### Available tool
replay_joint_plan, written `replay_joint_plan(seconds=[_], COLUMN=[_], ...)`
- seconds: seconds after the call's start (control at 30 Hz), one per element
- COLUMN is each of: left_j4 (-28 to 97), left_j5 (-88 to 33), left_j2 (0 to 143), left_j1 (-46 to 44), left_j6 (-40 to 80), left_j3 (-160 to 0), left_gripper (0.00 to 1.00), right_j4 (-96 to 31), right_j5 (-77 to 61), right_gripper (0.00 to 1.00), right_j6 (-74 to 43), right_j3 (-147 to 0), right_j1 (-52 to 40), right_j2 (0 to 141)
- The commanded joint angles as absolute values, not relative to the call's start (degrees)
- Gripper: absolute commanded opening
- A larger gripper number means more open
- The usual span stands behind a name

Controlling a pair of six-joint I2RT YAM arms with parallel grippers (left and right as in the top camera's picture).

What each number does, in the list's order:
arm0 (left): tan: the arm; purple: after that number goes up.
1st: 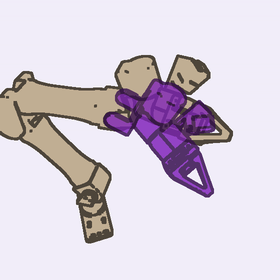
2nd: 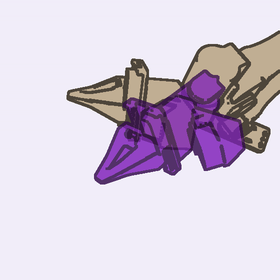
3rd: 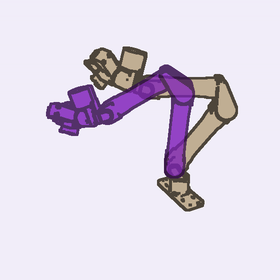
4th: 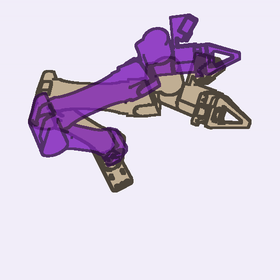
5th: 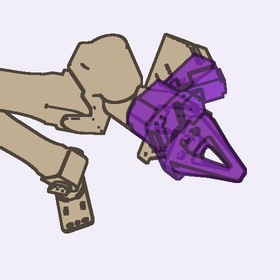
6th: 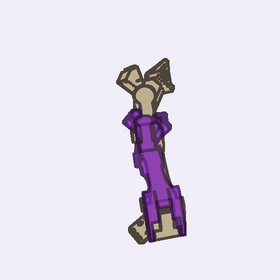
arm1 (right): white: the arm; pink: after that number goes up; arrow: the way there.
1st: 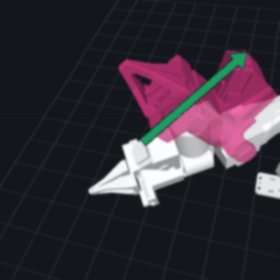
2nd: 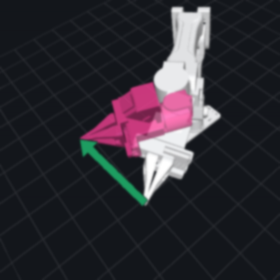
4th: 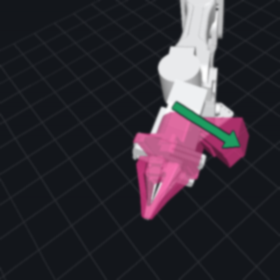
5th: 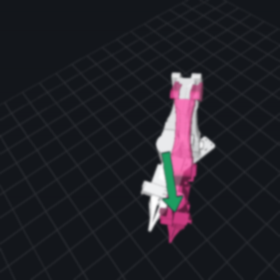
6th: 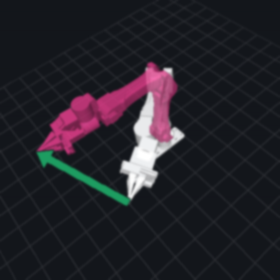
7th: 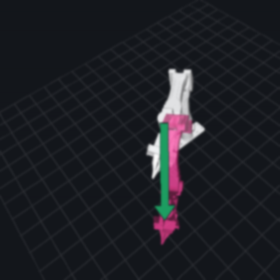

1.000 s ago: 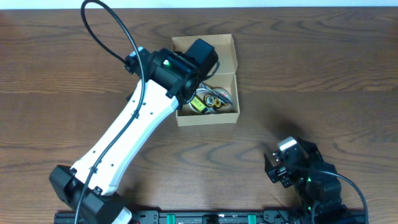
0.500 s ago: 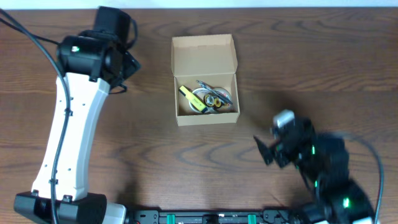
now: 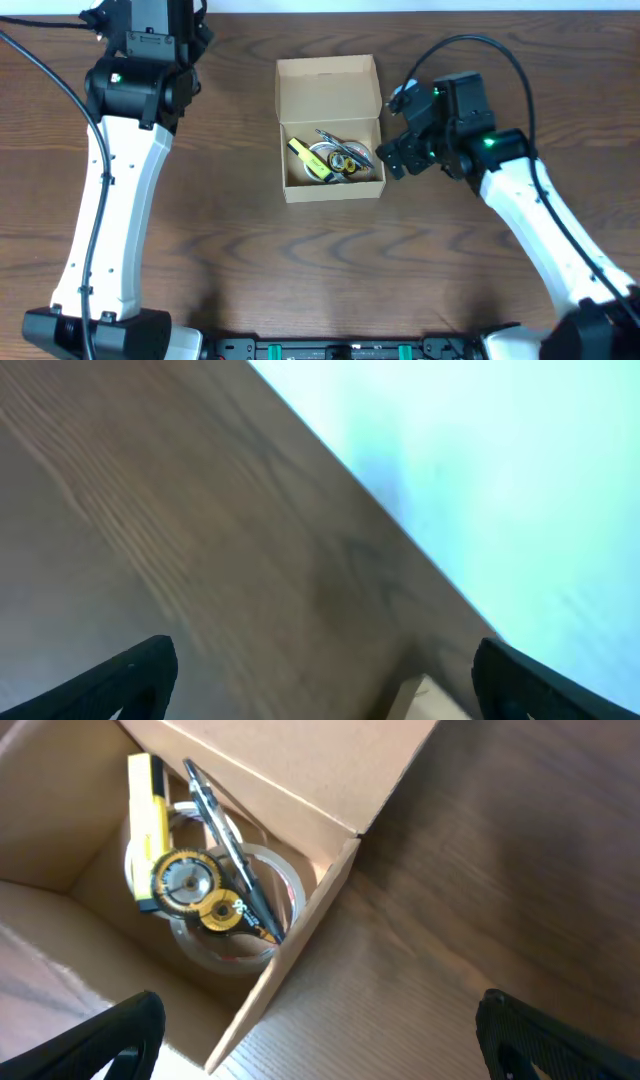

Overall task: Pack container
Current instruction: 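Raise both grippers to the box lid flaps on either side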

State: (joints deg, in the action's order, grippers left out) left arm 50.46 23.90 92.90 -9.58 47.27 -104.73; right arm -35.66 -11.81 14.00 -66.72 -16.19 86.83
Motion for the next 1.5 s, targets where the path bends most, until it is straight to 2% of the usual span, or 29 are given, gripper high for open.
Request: replay_joint_plan(seconds=[0.0, 0.1, 0.17, 0.27, 0.4, 0.43, 0.5, 0.53, 0.57, 0.6, 0.63, 0.67, 0.7, 0.8, 0.83, 0.93, 1.13, 1.47], left_j4=[49.43, 48.93, 48.29, 47.70, 47.79, 47.70, 47.64, 47.55, 47.33, 47.27, 47.27, 47.29, 47.33, 48.71, 50.02, 50.81, 47.72, 37.58], left_j5=[28.58, 28.93, 28.95, 28.93, 28.91, 28.71, 28.75, 28.97, 28.97, 28.99, 29.08, 29.08, 28.88, 26.50, 24.32, 22.17, 17.89, -8.23], left_j2=[94.41, 94.83, 95.22, 96.57, 99.02, 99.81, 101.16, 102.26, 103.88, 105.58, 106.94, 108.38, 109.51, 111.81, 112.62, 114.08, 117.05, 125.14], left_j1=[-9.21, -8.75, -8.19, -7.03, -6.02, -6.00, -6.00, -6.00, -5.80, -5.56, -5.30, -4.91, -4.69, -4.51, -4.51, -4.51, -3.38, 0.51], left_j6=[48.25, 48.21, 48.21, 48.29, 49.34, 49.36, 51.20, 52.62, 54.11, 55.11, 55.40, 55.40, 55.40, 55.55, 55.51, 55.29, 55.11, 43.07], left_j3=[-105.12, -105.12, -105.12, -105.10, -105.10, -105.10, -105.10, -105.10, -105.10, -105.10, -105.10, -105.10, -105.10, -105.10, -105.10, -105.10, -105.10, -105.10], left_gripper=[0.95, 0.96, 1.00, 0.95, 0.95, 0.99, 0.82, 0.66, 0.56, 0.41, 0.24, 0.06, 0.06, 0.06, 0.13, 0.06, 0.06, 0.06], right_j4=[-34.41, -32.42, -30.46, -28.05, -24.34, -23.14, -21.56, -20.71, -20.05, -19.40, -18.72, -18.00, -17.32, -15.42, -14.57, -12.16, -5.87, 3.88], right_j5=[-12.27, -12.23, -11.84, -11.16, -11.11, -11.11, -11.14, -11.18, -11.07, -10.96, -10.96, -10.98, -10.98, -11.90, -13.65, -18.24, -26.72, -35.27], right_gripper=[0.99, 0.99, 0.99, 0.99, 0.99, 0.99, 0.99, 0.93, 0.45, 0.23, 0.19, 0.07, 0.01, 0.01, 0.01, 0.01, 0.01, 0.01], right_j6=[13.34, 14.00, 14.39, 14.13, 13.47, 13.37, 11.94, 11.57, 11.57, 11.55, 10.83, 9.63, 8.58, 4.89, 3.51, -0.08, -8.80, -20.01], right_j3=[-67.99, -68.38, -68.38, -68.38, -68.38, -68.38, -68.36, -68.38, -68.36, -68.36, -68.36, -68.36, -68.36, -68.36, -68.36, -68.36, -68.36, -68.36], right_j1=[-15.27, -14.70, -14.28, -13.37, -11.57, -10.85, -9.52, -8.51, -7.46, -6.13, -5.15, -4.25, -3.60, -2.39, -1.98, -0.99, 0.43, 0.47], right_j2=[87.35, 87.29, 87.26, 87.29, 87.29, 87.35, 87.55, 87.81, 88.36, 89.25, 90.19, 91.29, 92.40, 95.42, 96.73, 99.85, 107.81, 117.75])
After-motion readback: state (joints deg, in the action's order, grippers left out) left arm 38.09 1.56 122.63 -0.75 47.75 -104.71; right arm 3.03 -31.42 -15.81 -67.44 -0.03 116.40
